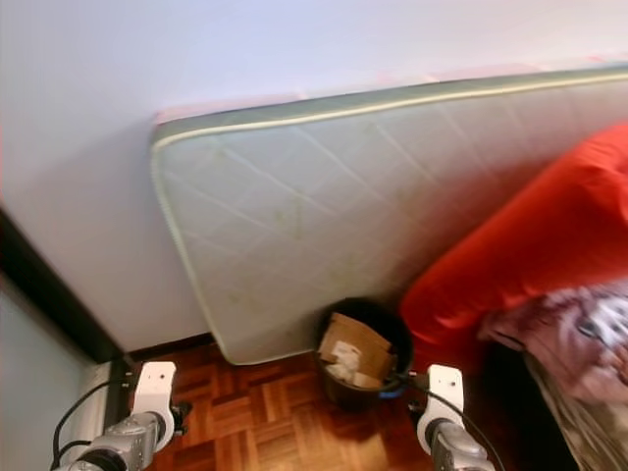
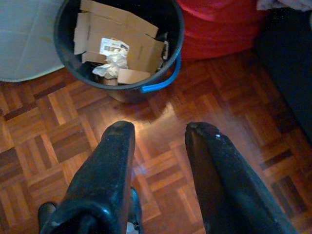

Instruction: Clean up the room

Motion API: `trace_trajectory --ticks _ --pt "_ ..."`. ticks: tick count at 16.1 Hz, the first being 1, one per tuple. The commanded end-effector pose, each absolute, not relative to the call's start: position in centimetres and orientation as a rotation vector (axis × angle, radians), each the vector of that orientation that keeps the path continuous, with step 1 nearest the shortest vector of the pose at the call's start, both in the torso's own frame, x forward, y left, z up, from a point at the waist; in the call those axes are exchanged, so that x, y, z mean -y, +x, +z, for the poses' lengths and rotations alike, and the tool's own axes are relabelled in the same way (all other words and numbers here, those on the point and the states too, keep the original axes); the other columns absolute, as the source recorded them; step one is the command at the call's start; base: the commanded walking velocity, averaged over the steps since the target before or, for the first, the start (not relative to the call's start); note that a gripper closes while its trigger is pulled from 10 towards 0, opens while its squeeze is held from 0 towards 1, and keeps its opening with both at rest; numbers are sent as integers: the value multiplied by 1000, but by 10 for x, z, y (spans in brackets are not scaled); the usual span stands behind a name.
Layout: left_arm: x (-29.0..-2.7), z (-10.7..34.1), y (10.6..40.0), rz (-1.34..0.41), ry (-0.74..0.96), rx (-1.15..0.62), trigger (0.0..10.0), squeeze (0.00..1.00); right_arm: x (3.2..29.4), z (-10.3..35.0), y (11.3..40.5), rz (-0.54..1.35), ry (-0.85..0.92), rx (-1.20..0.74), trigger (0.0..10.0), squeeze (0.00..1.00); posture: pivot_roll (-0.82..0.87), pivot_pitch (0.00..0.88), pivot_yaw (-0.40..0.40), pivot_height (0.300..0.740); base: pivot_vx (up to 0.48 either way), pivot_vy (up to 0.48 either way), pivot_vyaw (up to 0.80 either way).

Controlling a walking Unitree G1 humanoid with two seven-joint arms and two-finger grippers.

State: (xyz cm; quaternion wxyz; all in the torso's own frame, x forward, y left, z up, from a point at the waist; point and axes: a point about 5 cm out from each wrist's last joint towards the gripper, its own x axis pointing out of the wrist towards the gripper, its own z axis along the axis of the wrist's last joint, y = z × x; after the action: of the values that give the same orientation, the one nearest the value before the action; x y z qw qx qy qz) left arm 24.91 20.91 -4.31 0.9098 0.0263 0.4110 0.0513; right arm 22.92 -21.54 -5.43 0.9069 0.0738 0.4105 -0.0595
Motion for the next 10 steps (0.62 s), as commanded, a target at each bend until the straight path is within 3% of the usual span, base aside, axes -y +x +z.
trace_trajectory --ticks 1,10 --pt "-210 -45 246 111 62 -856 10000 0 217 -55 228 -121 145 -858 10000 0 24 0 -16 740 0 -322 -788" --pt "-210 -46 244 127 41 -852 10000 0 216 -56 226 -121 141 -863 10000 0 22 0 -13 740 0 0 -788"
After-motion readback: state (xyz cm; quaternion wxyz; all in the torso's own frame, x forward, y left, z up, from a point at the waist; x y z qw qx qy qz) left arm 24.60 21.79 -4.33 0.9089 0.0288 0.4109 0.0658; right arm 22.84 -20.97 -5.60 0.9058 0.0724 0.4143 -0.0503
